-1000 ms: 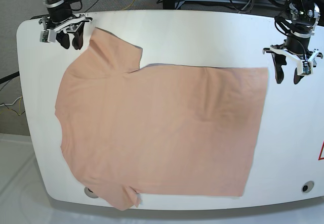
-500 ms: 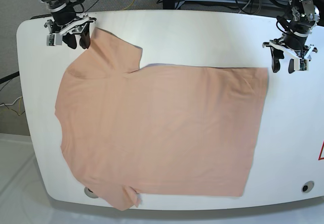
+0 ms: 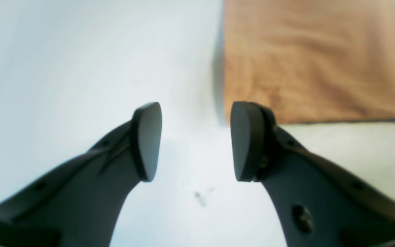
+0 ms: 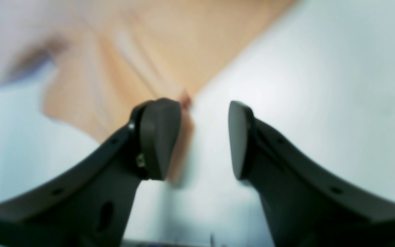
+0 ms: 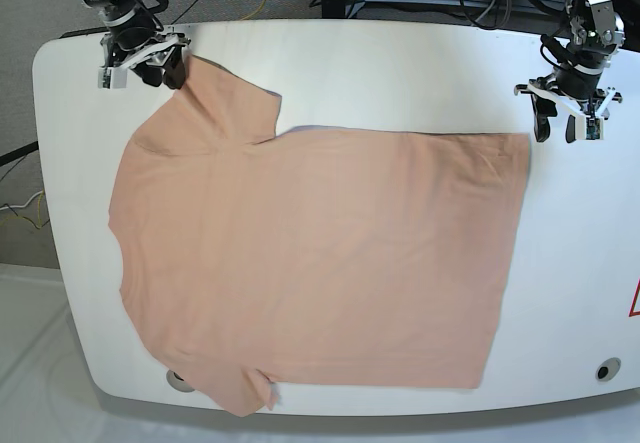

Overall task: Fold the T-shirt properly
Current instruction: 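Close both grippers on the shirt's shoulder edges near the collar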

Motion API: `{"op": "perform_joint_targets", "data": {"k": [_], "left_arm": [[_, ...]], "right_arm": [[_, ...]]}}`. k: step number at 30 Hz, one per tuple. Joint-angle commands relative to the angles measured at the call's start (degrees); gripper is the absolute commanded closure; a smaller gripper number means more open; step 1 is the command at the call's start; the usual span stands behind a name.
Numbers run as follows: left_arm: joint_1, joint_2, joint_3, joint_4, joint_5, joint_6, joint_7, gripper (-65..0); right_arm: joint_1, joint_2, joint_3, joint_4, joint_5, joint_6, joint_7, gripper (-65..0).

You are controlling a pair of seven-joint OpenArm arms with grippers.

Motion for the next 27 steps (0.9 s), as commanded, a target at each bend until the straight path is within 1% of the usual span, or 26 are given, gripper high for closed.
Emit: {"op": "perform_joint_targets", "data": {"k": [1,2,4,12,14,20,27], "left_arm": [[0.1,-1.1,-0.2,1.5,-0.3,1.1,-1.7,-31.2],[0.1,-1.2,-0.2,1.4,-0.3,1.3,-1.8,-31.4],[0.2,-1.4,-0.4,0.6,-0.1,2.1,-1.1,-32.5],[-1.6,-1.4,-0.8,-0.7,-1.6,1.4,0.7,-32.2],[-3.4,-1.3,-2.1,-2.7,-5.0,-0.8,4.1,-31.3],[-5.3,-1.2,-4.0,-4.8,-8.3,-6.4,8.9,-30.5],[-5.3,-1.4,-5.9,-5.0,-9.0,-8.7,8.2,-31.1]], "right_arm": [[0.5,0.5,0.3,0.0,2.4,0.6,-1.8,-26.5],[0.7,0.4,0.3,-0.3,3.0,0.7,-2.7,-26.5],[1.5,0.3,0.0,-1.3,5.1,1.0,-6.8,-26.7],[2.4,-0.1,-0.8,-3.3,6.2,1.2,-8.2,-26.8],[2.4,-0.1,-0.5,-3.6,4.9,0.8,-8.4,-27.4],[2.8,-0.1,-0.4,-4.7,4.4,1.0,-8.9,-27.9],[2.9,0.0,-0.4,-5.1,3.8,0.8,-9.3,-28.0]]}}
